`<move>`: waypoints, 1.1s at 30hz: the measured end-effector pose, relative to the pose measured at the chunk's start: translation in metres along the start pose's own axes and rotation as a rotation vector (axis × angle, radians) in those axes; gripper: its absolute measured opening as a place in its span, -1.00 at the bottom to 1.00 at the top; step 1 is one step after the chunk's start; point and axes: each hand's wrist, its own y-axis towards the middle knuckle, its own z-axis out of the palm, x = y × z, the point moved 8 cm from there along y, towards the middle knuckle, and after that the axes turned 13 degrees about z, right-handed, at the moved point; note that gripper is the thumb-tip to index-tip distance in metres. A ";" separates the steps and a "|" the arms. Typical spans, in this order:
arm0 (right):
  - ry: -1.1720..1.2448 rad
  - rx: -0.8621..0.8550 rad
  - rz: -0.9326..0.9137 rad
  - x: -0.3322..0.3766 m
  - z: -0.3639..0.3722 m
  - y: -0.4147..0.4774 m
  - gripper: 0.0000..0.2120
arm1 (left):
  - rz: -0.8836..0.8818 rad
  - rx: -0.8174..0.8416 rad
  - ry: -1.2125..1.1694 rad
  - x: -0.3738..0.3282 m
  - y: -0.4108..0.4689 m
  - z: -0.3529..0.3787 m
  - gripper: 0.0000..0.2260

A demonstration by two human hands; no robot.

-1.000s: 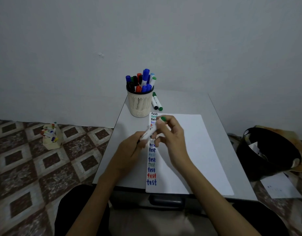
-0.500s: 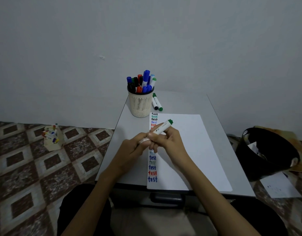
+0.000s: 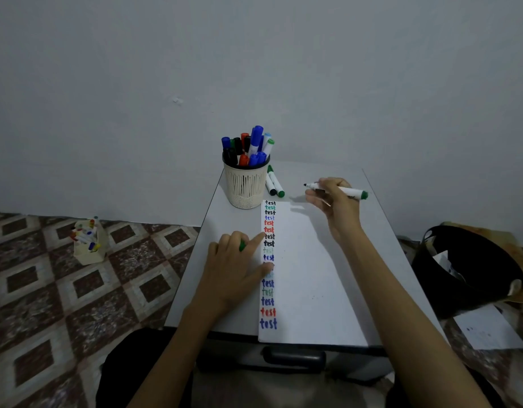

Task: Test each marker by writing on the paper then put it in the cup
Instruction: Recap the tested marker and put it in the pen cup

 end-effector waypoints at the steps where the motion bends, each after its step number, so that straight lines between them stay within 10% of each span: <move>1: -0.063 0.001 0.014 -0.004 0.003 0.006 -0.88 | 0.001 0.001 -0.003 0.000 -0.001 0.001 -0.40; 6: -0.416 -0.015 0.031 -0.021 0.026 0.030 -0.79 | -0.010 0.011 -0.031 0.001 -0.003 0.001 -0.45; 33: -0.589 -0.053 -0.063 -0.046 0.043 0.082 -0.72 | -0.053 0.021 -0.078 0.006 -0.001 0.008 -0.38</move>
